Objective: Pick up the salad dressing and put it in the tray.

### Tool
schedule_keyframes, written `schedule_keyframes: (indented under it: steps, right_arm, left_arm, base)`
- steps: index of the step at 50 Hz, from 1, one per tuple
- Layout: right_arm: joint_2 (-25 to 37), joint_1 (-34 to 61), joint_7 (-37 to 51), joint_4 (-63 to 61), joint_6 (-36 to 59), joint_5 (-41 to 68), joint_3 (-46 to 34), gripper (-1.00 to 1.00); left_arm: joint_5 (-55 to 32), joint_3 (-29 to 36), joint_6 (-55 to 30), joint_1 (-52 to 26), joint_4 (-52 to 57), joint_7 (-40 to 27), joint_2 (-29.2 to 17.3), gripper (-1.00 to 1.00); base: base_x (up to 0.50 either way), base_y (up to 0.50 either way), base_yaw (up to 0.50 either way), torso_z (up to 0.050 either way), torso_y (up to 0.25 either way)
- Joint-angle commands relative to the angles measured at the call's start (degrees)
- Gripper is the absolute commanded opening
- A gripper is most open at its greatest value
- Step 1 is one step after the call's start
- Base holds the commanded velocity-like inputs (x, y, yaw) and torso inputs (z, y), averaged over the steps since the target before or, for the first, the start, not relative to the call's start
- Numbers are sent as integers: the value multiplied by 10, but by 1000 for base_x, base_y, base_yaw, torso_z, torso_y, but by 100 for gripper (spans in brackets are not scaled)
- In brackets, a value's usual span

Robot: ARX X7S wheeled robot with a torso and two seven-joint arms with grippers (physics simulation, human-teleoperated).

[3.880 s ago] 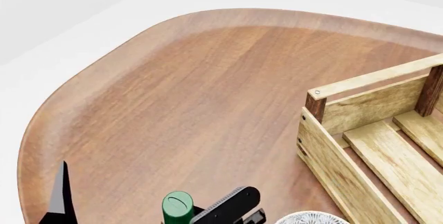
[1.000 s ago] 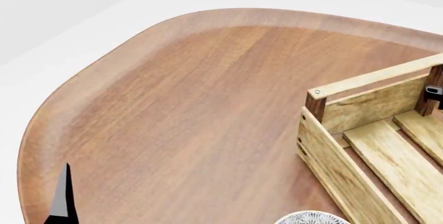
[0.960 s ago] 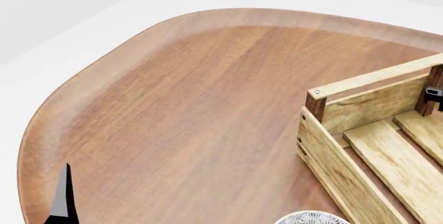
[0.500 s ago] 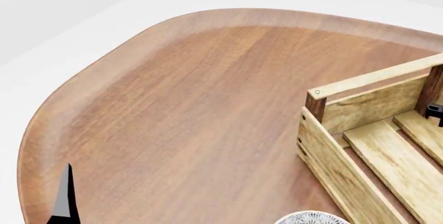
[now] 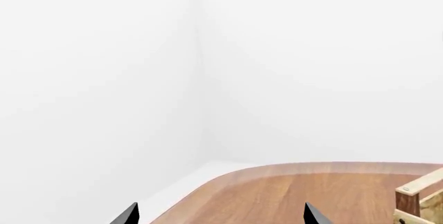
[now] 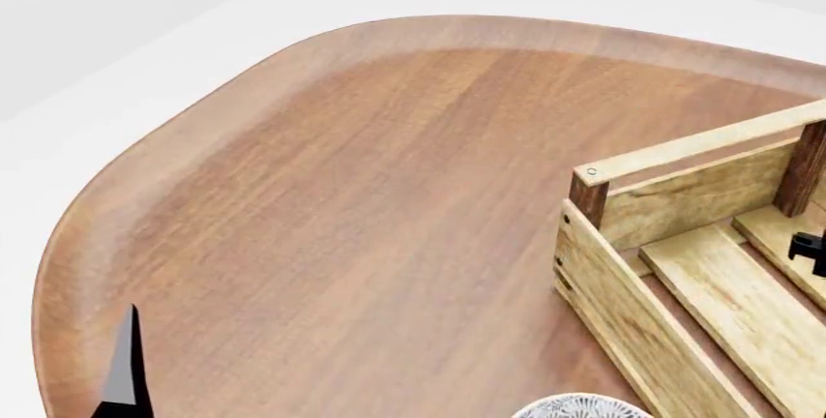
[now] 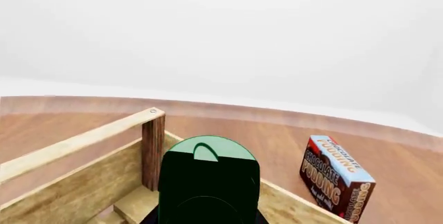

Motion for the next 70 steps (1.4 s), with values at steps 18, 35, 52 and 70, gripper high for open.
schedule_keyframes:
  steps: [18, 35, 52, 70]
  right_arm:
    - [-30, -9, -25, 62, -64, -77, 69, -100]
    - [-35, -30, -27, 62, -67, -112, 121, -100]
    - [-41, -52, -25, 62, -71, -136, 150, -100]
    - [-44, -60, -28, 62, -77, -146, 165, -100]
  left_arm:
    - [16, -8, -2, -3, -7, 8, 9, 100]
    - [20, -3, -5, -5, -7, 4, 7, 100]
    - [21, 0, -4, -6, -9, 2, 5, 100]
    - [20, 3, -4, -6, -9, -1, 3, 100]
  base:
    - [0, 0, 0, 0, 1]
    - [0, 0, 0, 0, 1]
    - [0, 0, 0, 1, 0]
    - [0, 0, 0, 0, 1]
